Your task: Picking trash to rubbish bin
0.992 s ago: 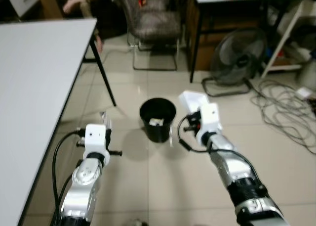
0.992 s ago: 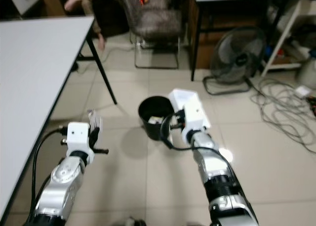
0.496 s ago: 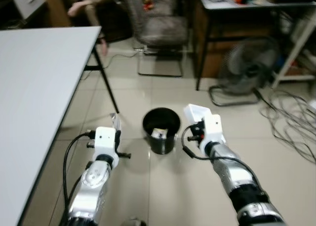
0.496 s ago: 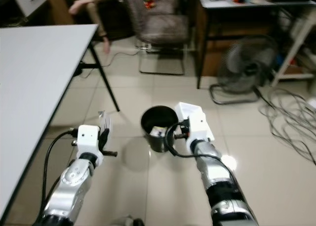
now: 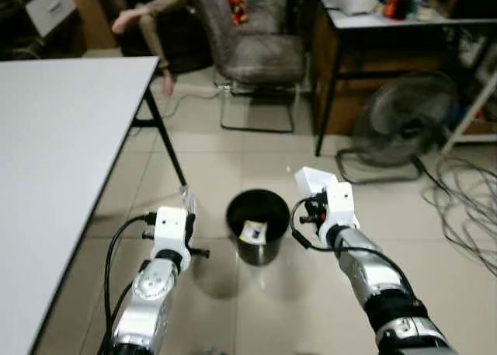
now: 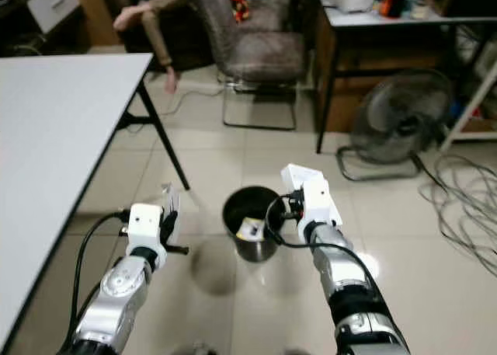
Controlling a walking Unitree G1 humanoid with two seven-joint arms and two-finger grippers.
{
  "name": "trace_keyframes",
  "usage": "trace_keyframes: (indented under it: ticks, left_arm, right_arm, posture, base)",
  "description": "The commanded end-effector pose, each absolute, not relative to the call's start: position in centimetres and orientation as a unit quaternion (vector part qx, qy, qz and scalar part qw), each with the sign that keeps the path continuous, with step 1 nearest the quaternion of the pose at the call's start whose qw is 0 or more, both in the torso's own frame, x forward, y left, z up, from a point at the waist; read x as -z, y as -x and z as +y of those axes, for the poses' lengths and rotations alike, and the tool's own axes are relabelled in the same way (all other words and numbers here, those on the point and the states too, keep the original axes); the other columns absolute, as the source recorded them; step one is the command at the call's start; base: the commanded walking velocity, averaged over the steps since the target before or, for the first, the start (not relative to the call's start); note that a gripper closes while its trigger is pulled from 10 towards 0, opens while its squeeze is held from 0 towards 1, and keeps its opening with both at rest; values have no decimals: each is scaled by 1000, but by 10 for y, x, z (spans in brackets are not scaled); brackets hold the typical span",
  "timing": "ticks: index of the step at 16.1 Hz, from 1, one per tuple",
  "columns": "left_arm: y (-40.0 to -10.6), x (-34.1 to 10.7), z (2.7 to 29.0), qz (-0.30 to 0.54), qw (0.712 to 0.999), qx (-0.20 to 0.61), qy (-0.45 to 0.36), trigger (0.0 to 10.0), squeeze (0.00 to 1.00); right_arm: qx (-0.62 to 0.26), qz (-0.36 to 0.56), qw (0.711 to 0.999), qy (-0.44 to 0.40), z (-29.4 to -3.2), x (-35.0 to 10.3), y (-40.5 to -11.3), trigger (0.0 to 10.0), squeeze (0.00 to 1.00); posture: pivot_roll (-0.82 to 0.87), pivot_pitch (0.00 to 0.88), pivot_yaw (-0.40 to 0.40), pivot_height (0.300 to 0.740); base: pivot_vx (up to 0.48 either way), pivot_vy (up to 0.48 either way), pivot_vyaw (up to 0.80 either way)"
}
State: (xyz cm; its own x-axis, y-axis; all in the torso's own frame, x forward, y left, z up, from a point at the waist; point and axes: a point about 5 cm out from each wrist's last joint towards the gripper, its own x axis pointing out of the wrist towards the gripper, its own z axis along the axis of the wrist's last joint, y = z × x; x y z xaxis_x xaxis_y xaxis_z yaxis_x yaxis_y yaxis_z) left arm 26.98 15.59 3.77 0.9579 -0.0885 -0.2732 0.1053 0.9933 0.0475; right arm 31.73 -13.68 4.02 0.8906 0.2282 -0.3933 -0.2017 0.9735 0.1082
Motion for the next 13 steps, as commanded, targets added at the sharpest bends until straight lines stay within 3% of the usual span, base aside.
trace_keyframes:
  ticks: [1, 13]
  left_arm:
    - [-268, -36, 166, 143, 988, 38, -42, 10000, 0]
    - [-269, -33, 165, 151, 987, 41, -42, 10000, 0]
  right_arm:
    - [-122, 206, 970, -38, -127, -40, -318, 10000, 0]
    - [-116, 204, 971, -38, -129, -41, -319, 10000, 0]
  posture:
    - [-84, 94, 74, 740]
    - [-86, 95, 76, 740]
  base:
    - [480, 0, 0]
    - [466, 0, 0]
